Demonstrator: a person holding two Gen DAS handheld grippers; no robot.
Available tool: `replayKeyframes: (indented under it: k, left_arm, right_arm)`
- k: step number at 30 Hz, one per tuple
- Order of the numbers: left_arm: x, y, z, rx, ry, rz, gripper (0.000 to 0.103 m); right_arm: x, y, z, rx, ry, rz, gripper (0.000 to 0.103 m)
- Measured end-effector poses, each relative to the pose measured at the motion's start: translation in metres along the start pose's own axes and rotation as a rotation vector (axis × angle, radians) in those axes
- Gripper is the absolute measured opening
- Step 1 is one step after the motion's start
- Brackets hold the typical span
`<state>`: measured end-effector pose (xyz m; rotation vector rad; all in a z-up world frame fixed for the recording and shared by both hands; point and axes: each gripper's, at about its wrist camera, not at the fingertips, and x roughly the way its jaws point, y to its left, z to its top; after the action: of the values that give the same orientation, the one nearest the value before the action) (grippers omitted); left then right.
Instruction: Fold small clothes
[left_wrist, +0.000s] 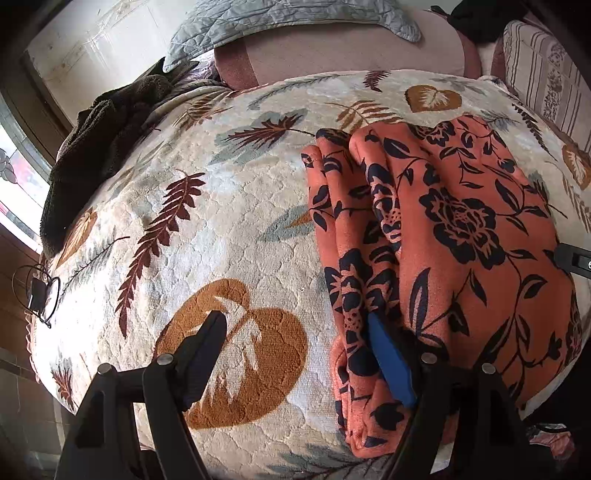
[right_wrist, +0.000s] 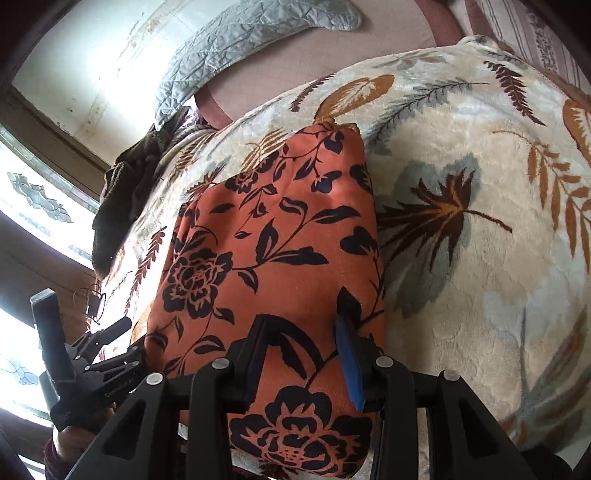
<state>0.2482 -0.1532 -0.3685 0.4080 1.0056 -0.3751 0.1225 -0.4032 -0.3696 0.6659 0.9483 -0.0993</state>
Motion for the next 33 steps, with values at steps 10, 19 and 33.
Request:
replayKeyframes:
  k: [10, 19, 33]
  left_arm:
    - [-0.074, 0.013, 0.001, -0.002, -0.201, 0.078, 0.079]
    - [-0.113, 0.018, 0.01, -0.007, -0.3, 0.079, 0.08]
    - [-0.092, 0.003, 0.028, 0.017, -0.259, 0.035, 0.081]
  right_arm:
    - [-0.041, -0.001, -0.004, 0.03, -0.066, 0.027, 0.055]
    - [-0.048, -0.005, 0.002, 0.055, -0.088, 0.029, 0.066]
    - [-0.03, -0.029, 0.014, 0.117, -0.063, 0.031, 0.067]
